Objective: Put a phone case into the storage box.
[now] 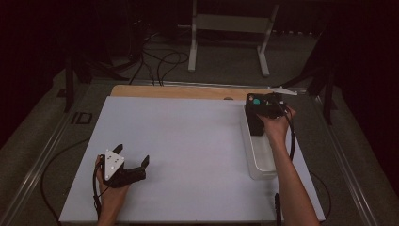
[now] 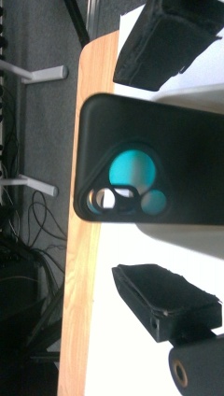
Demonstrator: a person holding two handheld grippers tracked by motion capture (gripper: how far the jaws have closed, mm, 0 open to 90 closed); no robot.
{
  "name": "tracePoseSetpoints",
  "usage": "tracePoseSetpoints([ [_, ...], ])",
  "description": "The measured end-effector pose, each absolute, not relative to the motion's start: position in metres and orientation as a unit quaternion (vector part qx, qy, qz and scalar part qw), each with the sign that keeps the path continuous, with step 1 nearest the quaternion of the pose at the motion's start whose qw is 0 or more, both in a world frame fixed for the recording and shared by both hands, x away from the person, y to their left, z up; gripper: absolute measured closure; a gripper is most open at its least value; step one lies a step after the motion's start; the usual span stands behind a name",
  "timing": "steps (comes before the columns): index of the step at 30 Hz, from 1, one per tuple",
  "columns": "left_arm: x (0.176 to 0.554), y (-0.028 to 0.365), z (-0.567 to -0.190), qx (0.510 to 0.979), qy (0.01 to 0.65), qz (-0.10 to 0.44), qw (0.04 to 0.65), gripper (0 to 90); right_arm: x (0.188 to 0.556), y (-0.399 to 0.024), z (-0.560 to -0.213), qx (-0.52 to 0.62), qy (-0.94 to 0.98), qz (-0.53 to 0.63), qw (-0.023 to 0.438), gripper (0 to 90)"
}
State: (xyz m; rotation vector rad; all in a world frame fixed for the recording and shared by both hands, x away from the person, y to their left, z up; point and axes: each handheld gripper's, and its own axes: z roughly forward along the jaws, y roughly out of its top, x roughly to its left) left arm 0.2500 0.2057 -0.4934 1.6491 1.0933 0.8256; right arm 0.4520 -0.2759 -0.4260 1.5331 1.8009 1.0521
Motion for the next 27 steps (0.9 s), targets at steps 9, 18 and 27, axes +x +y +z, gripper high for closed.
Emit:
tracePoseSetpoints([
  [9, 0.250, 0.205, -0.494, 0.676, 0.448, 0.337, 0.479, 0.8, 0.434, -0.267, -0.423, 0.545, 0.686, 0.398, 0.269, 7.4],
  [18, 0.251, 0.206, -0.494, 0.678, 0.448, 0.333, 0.478, 0.8, 0.412, -0.256, -0.416, 0.519, 0.703, 0.409, 0.262, 7.4],
  [27, 0.250, 0.199, -0.495, 0.696, 0.430, 0.344, 0.460, 0.8, 0.387, -0.248, -0.415, 0.493, 0.710, 0.435, 0.250, 7.4],
])
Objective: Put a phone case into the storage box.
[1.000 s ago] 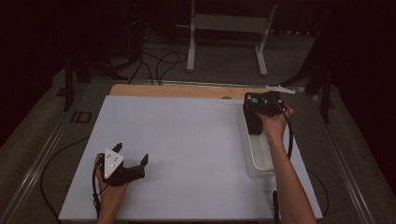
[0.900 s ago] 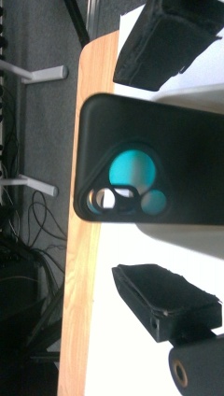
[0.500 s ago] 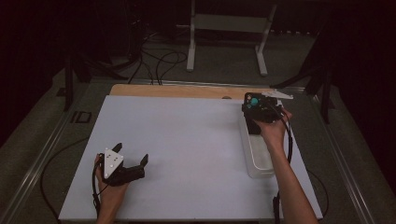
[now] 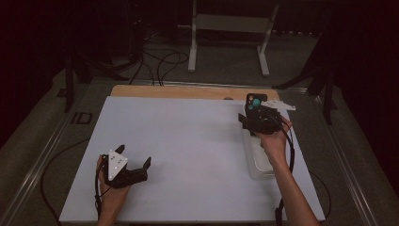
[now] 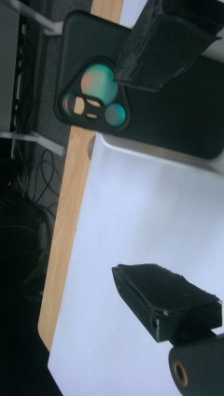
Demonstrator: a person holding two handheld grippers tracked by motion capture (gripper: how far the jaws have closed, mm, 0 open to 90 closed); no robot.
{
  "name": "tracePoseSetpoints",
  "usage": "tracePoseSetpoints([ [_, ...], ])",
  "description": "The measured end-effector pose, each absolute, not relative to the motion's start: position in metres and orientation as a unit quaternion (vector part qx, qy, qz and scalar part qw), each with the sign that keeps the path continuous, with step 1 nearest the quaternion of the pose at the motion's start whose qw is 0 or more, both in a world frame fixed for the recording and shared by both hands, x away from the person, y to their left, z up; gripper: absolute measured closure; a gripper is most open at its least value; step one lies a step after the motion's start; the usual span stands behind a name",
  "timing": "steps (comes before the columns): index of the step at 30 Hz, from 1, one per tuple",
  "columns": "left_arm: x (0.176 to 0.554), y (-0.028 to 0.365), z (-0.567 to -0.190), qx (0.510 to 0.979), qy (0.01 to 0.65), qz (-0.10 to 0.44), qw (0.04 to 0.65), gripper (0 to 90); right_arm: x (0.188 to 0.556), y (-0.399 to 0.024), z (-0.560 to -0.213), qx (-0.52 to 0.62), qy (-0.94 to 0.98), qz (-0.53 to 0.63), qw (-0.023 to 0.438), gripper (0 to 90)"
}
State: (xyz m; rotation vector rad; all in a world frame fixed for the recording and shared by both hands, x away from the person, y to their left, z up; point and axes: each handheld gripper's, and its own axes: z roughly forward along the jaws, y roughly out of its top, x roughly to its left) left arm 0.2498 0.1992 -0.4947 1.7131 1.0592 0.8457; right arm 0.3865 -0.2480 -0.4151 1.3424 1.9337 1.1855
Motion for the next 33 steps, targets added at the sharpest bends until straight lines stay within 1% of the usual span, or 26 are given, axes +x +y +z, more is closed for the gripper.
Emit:
tracePoseSetpoints([
  [5, 0.249, 0.194, -0.495, 0.706, 0.418, 0.352, 0.451, 0.8, 0.368, -0.242, -0.414, 0.476, 0.717, 0.446, 0.244, 7.4],
  [17, 0.248, 0.200, -0.492, 0.700, 0.424, 0.346, 0.459, 0.8, 0.337, -0.243, -0.422, 0.466, 0.716, 0.466, 0.229, 7.5],
  [30, 0.247, 0.210, -0.485, 0.711, 0.420, 0.312, 0.469, 0.8, 0.303, -0.247, -0.434, 0.449, 0.716, 0.484, 0.228, 8.0],
  [33, 0.247, 0.213, -0.485, 0.714, 0.419, 0.303, 0.472, 0.8, 0.294, -0.248, -0.440, 0.446, 0.715, 0.484, 0.235, 8.1],
])
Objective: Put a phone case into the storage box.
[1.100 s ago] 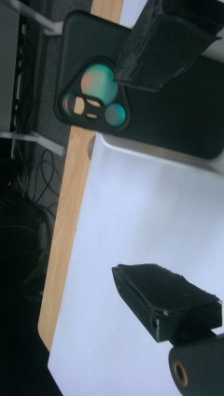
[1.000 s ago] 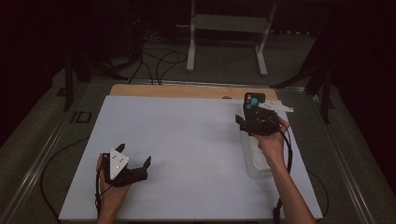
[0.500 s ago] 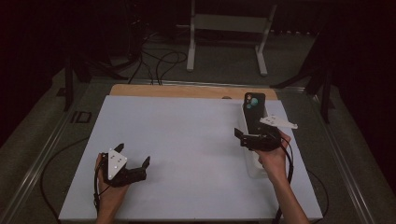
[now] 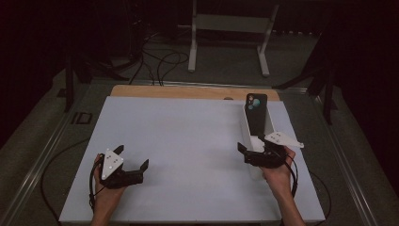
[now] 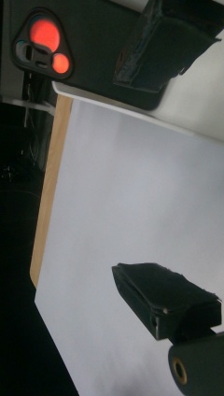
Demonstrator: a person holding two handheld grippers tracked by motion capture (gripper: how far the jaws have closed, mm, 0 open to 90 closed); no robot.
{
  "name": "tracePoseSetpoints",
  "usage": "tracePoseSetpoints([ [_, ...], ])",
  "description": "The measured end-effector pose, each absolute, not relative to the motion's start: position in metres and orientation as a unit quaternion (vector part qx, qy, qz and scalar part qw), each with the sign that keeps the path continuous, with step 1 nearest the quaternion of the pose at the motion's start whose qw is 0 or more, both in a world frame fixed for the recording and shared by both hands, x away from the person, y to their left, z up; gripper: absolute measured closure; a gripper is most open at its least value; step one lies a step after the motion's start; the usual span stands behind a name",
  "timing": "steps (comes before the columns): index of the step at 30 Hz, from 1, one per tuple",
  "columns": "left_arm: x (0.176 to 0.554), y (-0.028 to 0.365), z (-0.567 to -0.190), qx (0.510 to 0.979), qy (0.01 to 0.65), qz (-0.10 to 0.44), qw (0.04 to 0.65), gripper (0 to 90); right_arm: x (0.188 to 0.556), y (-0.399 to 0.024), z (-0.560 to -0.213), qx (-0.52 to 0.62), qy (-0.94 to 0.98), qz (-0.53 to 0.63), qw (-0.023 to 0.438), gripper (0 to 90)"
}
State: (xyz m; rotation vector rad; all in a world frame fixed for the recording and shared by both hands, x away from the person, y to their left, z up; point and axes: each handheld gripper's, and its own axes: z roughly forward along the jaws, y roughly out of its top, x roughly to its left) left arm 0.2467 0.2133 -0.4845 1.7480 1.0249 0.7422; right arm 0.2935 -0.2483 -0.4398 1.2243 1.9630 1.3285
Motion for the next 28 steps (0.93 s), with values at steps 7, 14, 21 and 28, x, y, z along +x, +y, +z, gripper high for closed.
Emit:
tracePoseSetpoints([
  [7, 0.241, 0.220, -0.483, 0.710, 0.421, 0.298, 0.479, 0.7, 0.275, -0.251, -0.452, 0.427, 0.716, 0.495, 0.246, 8.2],
  [14, 0.236, 0.227, -0.484, 0.709, 0.419, 0.297, 0.484, 0.8, 0.258, -0.252, -0.464, 0.397, 0.719, 0.514, 0.248, 10.0],
  [21, 0.234, 0.228, -0.483, 0.703, 0.419, 0.295, 0.494, 0.7, 0.247, -0.255, -0.468, 0.375, 0.717, 0.528, 0.257, 10.0],
  [28, 0.235, 0.227, -0.484, 0.704, 0.421, 0.295, 0.491, 0.7, 0.244, -0.250, -0.469, 0.364, 0.722, 0.526, 0.264, 9.9],
])
